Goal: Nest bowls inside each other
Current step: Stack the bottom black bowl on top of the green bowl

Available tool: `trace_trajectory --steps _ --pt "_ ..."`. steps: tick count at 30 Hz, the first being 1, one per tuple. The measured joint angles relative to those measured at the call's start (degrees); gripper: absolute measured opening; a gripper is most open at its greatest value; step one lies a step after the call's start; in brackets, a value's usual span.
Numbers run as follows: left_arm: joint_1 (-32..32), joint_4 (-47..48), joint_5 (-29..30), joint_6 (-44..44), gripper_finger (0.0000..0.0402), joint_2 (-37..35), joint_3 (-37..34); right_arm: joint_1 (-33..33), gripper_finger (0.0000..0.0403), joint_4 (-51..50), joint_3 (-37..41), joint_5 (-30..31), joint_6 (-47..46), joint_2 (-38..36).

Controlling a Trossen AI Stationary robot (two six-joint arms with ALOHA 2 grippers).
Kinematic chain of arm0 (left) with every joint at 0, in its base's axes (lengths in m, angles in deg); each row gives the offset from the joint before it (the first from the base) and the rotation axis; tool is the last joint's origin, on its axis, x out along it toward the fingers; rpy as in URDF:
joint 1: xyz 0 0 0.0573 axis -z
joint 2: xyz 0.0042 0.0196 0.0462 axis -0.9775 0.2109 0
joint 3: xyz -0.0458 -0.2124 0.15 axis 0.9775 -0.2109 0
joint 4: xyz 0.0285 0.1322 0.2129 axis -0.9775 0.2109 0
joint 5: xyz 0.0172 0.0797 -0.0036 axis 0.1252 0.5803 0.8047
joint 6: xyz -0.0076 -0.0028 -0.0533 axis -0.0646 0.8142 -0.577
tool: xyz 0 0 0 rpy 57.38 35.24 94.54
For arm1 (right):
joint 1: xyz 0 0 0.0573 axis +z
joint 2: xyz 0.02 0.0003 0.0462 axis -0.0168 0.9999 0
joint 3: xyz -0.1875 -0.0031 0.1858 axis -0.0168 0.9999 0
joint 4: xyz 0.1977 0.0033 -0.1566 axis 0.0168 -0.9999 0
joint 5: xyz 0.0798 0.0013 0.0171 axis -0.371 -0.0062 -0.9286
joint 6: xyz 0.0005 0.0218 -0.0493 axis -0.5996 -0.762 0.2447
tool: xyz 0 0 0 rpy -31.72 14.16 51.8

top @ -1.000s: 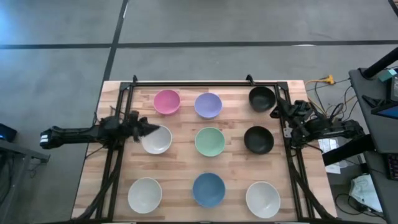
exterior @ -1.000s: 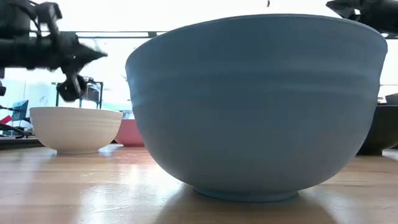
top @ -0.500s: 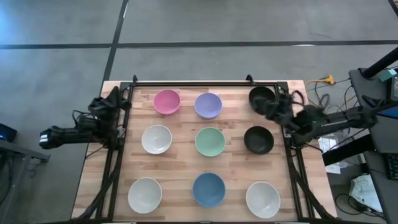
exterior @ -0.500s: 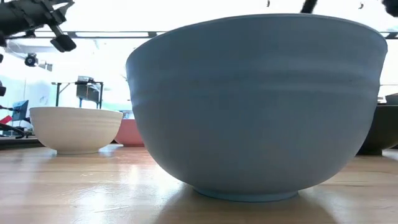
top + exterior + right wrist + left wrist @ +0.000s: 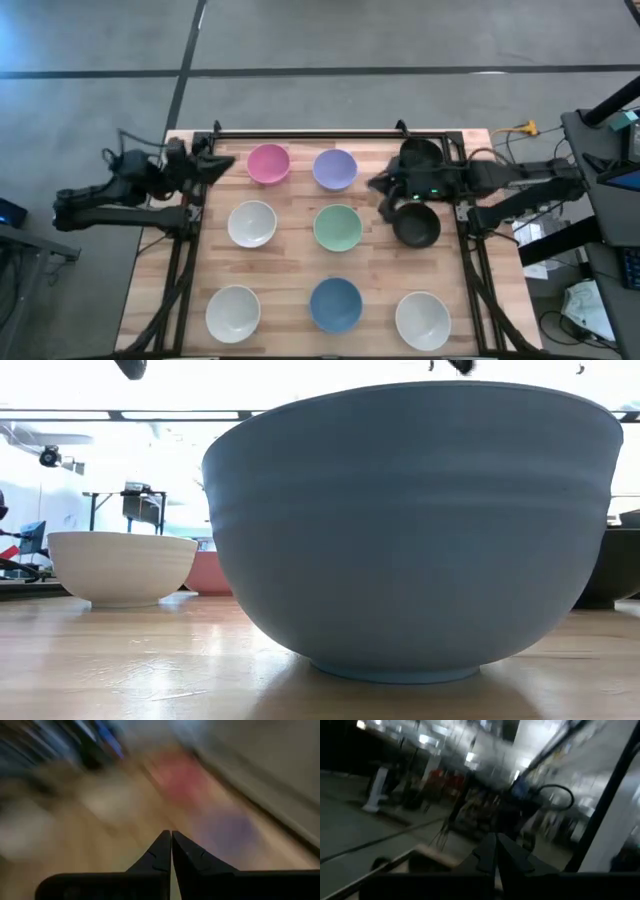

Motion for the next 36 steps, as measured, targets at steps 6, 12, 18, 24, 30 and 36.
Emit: trace_trajectory --steps 6,12,18,24,30,36 --pt "0.0 17.1 0.3 7.5 0.0 4.4 9.5 -0.3 0.0009 -45.9 -9.7 3.1 -22.0 2.5" --pt "0.0 15.4 4.9 8.6 0.0 4.6 9.1 -4.1 0.0011 -36.6 -0.5 -7.5 -16.9 -3.7" --pt "0.0 12.3 5.3 8.5 0.0 5.5 9.1 -13.3 0.0048 -30.7 11.9 -23.0 -6.7 -7.0" --pt "0.0 7.3 5.3 5.2 0.0 8.6 9.1 -20.6 0.011 -20.6 20.9 -30.2 11.2 -6.0" --pt "0.0 6.4 4.5 -2.7 0.0 11.5 9.1 -20.8 0.0163 -18.0 21.0 -23.6 35.9 -0.1" --pt "0.0 6.2 0.6 -5.0 0.0 14.0 8.9 -20.8 0.0177 -17.8 21.1 -22.6 52.8 7.4"
